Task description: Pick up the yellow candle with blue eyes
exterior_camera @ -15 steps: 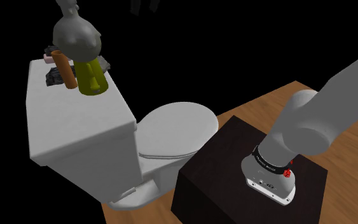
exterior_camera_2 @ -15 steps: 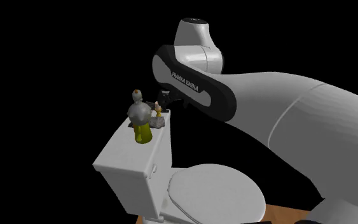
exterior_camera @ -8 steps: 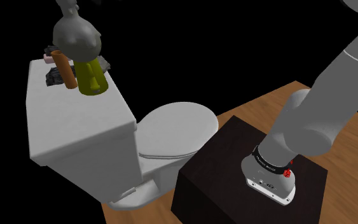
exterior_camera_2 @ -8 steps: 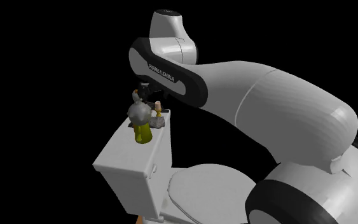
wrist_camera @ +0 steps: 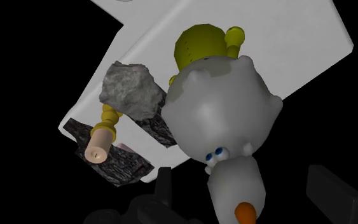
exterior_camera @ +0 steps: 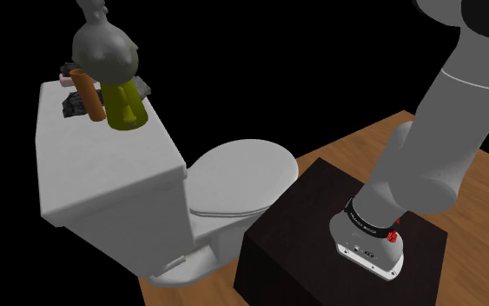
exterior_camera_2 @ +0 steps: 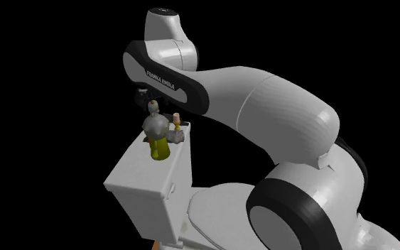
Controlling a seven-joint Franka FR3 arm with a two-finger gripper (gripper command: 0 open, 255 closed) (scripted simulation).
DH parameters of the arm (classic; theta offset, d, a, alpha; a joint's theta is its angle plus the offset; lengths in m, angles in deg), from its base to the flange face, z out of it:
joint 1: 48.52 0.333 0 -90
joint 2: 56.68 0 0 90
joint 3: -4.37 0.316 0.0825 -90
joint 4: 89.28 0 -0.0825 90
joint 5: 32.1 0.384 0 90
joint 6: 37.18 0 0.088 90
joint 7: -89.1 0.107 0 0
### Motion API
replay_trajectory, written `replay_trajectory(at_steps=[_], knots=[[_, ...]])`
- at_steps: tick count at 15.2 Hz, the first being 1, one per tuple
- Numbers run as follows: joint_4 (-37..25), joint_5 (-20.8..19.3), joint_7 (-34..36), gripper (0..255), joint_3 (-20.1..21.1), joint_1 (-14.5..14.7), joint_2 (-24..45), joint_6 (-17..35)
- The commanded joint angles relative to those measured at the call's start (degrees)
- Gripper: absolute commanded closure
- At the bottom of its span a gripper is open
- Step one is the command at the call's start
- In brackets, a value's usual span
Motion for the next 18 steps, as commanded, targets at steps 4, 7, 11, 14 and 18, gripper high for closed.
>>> replay_trajectory(at_steps=[4,7,11,14,18], knots=[[5.88,0.62,-0.40,0,-0.11,-0.26,-1.60,4.43],[6.54,0.72,-0.50,255,-0.16,-0.32,-1.77,4.92],[6.67,0.73,-0.48,255,-0.15,-0.32,-1.85,4.97],[6.69,0.75,-0.51,255,-0.16,-0.33,-1.88,4.96],[4.21,0.44,-0.30,255,-0.07,-0.19,-1.15,3.18]])
